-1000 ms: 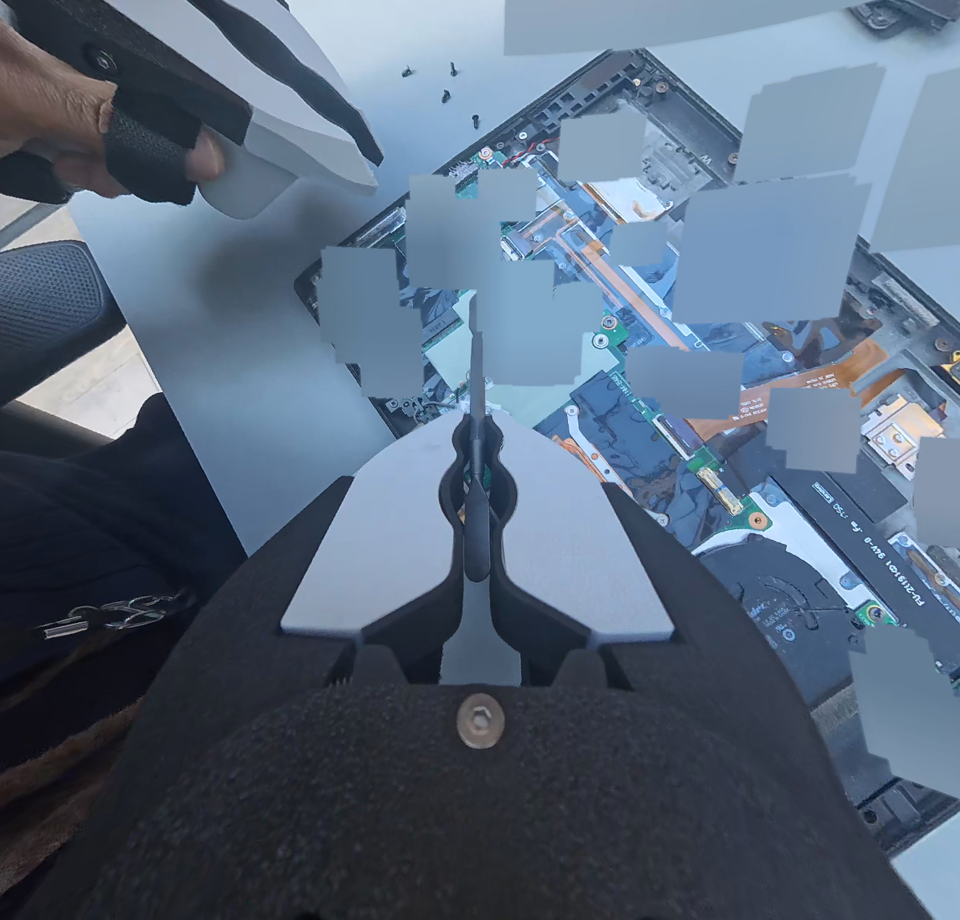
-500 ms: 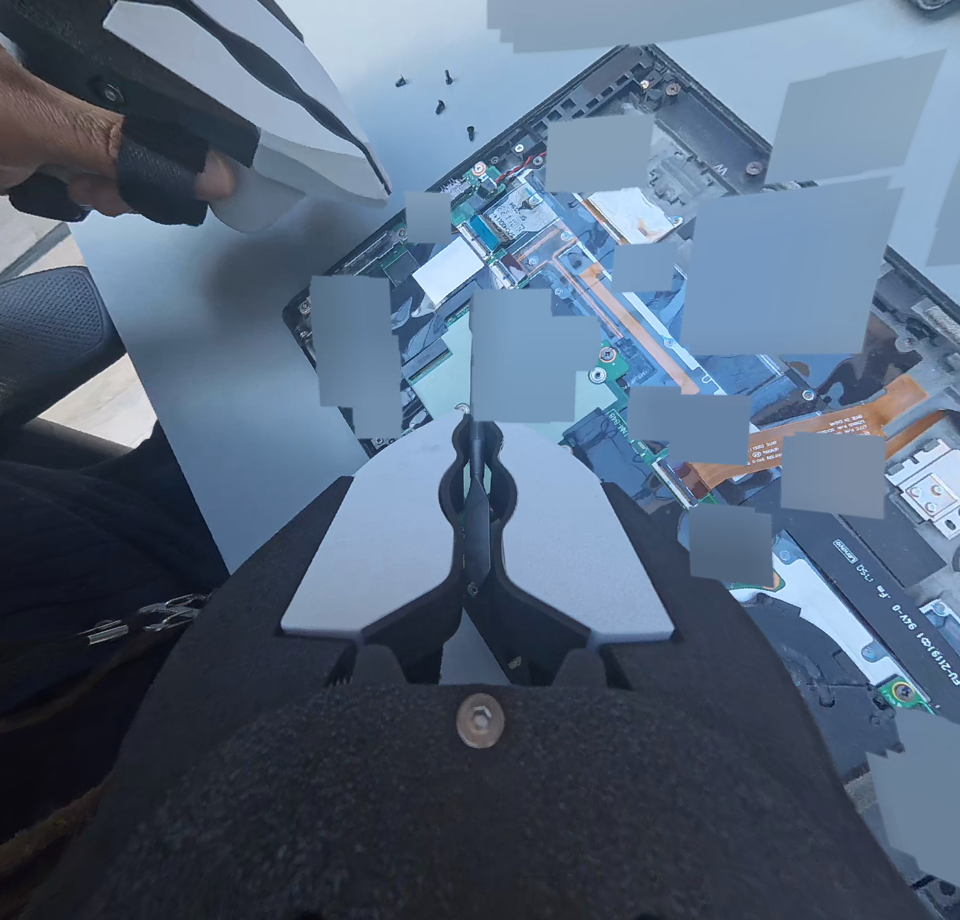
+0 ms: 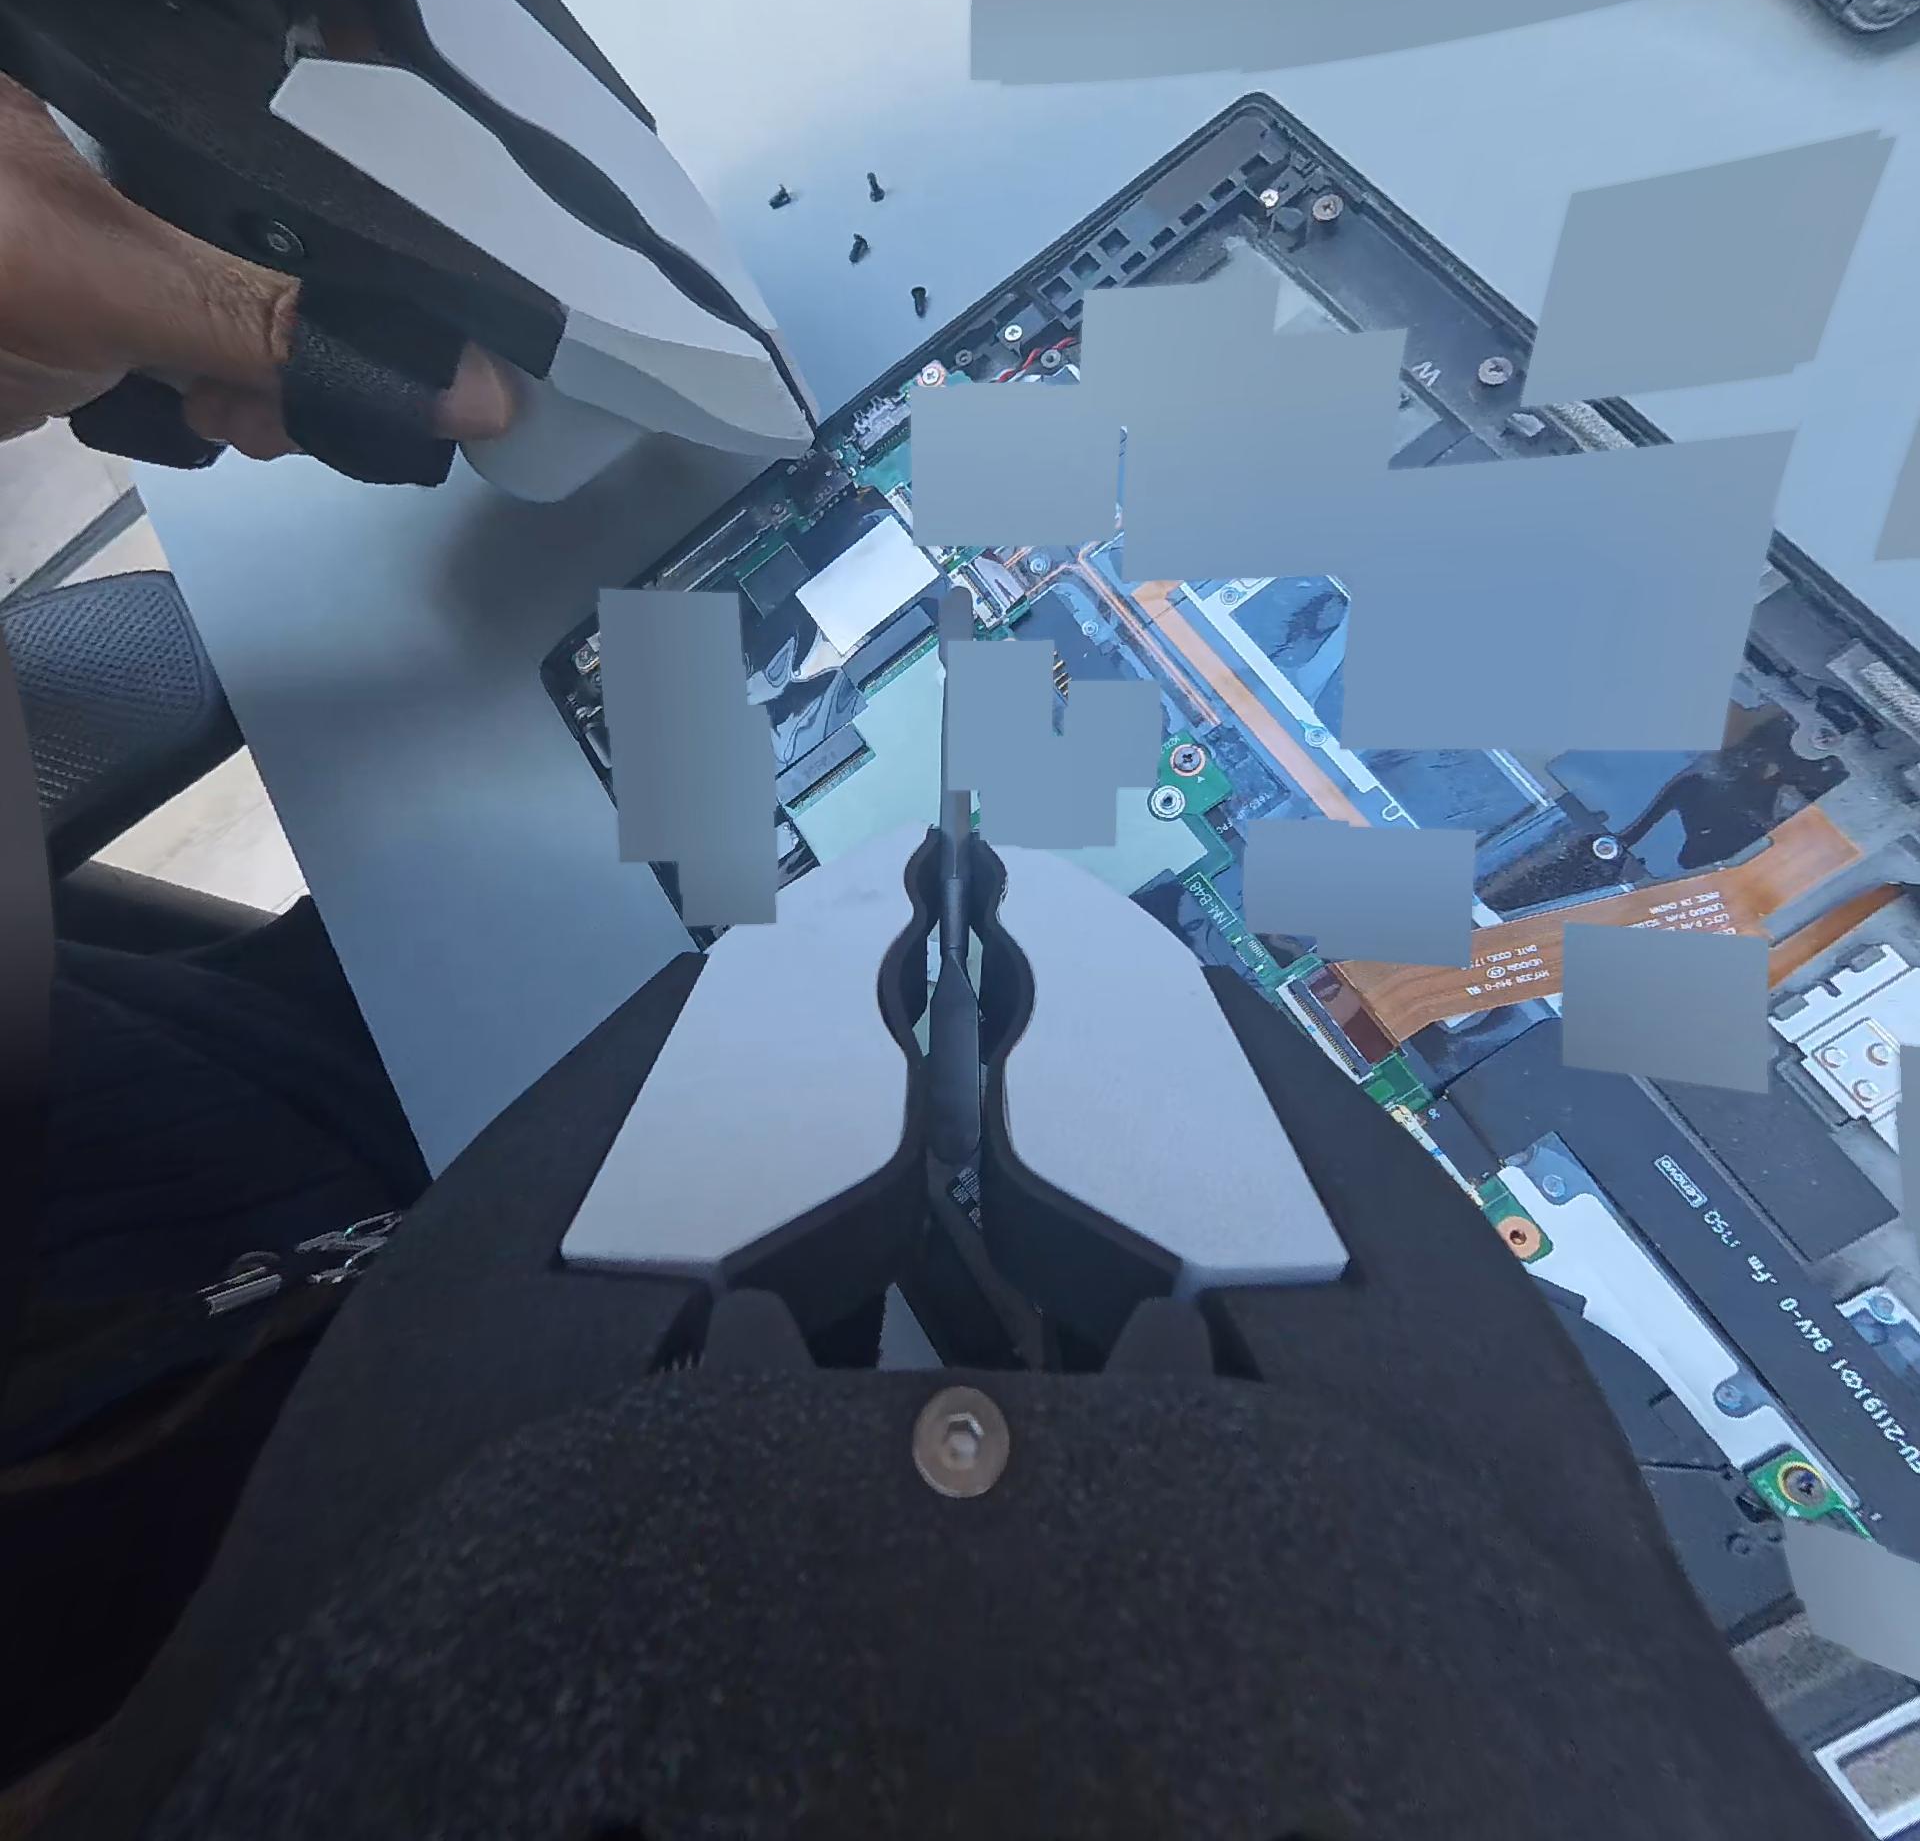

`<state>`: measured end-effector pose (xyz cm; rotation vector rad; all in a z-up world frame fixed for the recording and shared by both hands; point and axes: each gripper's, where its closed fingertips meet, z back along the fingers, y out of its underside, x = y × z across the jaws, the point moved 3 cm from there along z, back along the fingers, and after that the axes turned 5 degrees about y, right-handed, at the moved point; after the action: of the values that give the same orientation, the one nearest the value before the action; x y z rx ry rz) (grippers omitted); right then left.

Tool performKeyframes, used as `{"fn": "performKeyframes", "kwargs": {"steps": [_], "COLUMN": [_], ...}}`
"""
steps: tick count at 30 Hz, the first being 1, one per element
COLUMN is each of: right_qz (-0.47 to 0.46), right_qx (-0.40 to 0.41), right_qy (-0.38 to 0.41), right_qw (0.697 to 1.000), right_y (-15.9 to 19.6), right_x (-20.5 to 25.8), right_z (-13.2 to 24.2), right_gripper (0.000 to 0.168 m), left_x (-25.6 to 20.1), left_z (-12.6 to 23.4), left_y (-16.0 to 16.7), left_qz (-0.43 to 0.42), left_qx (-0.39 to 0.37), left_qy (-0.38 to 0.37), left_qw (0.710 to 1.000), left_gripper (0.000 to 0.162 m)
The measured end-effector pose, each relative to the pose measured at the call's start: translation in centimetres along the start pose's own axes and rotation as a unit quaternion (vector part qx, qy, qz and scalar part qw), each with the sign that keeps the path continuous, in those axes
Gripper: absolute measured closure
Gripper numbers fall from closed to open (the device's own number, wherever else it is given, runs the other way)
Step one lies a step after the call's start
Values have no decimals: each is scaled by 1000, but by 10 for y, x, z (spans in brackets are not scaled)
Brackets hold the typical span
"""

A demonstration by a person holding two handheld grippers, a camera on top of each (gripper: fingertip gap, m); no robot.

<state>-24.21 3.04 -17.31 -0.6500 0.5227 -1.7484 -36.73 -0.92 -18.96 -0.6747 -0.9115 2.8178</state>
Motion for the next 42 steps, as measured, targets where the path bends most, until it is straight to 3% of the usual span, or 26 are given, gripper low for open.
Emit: {"fn": "performKeyframes", "kwargs": {"steps": [42], "right_qz": [24], "right_qx": [19], "right_qy": [-12], "right_qw": [999], "right_y": [-7], "right_x": [4], "right_z": [-3], "right_gripper": [164], "left_x": [-2], "left_z": [-1], "left_y": [0], "left_qz": [10], "left_qx": [-6], "left_qy": [26], "left_qw": [1000], "left_gripper": [162]}}
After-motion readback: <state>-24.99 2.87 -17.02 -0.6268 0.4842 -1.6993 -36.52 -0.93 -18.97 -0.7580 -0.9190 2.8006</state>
